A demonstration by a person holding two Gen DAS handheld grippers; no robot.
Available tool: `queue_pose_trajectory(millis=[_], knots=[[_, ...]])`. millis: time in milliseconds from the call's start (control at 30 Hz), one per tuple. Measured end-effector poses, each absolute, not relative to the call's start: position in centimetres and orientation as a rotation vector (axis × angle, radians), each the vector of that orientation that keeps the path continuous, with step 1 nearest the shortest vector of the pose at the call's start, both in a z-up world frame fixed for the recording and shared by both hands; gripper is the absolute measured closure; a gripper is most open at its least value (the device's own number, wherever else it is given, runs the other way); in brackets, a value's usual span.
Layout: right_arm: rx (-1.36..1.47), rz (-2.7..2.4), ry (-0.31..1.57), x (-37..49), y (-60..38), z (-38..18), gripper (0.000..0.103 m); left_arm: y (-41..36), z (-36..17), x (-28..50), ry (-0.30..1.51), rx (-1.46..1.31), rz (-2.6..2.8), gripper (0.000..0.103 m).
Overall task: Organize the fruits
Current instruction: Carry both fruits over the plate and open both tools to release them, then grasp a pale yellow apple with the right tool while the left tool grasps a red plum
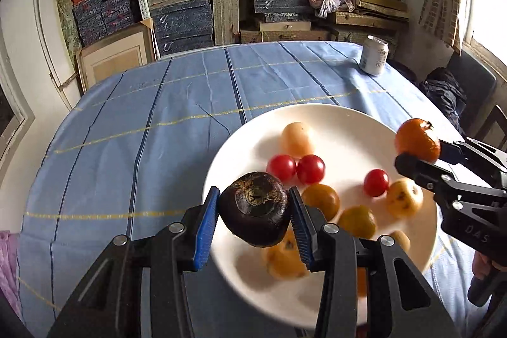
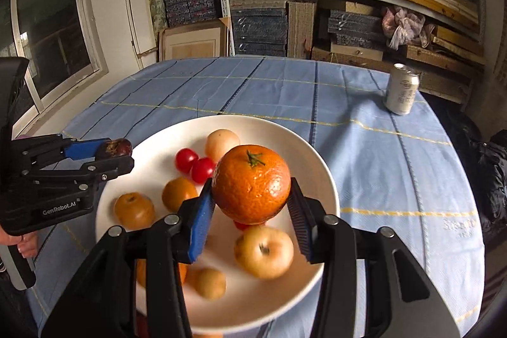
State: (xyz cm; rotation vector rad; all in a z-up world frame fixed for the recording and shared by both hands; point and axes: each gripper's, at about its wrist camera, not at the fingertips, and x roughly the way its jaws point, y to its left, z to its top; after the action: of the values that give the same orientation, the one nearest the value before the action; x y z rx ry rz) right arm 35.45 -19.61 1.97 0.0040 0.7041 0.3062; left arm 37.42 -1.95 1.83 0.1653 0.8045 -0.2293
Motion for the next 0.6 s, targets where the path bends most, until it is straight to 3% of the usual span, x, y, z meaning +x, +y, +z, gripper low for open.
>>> queue_pose_trajectory(millis=[333,367,400,433,600], knots=[[-0.041,0.347,0.733,38.2,-18.5,0.7,0.058,-1.4,0.9,39.2,0.789,0.162,-0.211,0.056],[-0.059,0.341,0.727,38.1,-18.4,0.7,0.053,-1.1,0.9,39.3,0.775,0.14,-0.198,0.037],[-0.08,0.319,0.703,37.7,-18.3,0.9,0.039,-0.7,0.8,39.4,0.751,0.111,-0.169,0.025],[-0.102,0.297,0.68,37.4,-18.3,1.0,0.032,-0.5,0.8,39.4,0.741,0.1,-0.153,0.01],[-0.091,0.275,0.648,35.9,-19.1,2.1,0.016,0.1,0.9,38.9,0.782,0.092,-0.128,0.004]])
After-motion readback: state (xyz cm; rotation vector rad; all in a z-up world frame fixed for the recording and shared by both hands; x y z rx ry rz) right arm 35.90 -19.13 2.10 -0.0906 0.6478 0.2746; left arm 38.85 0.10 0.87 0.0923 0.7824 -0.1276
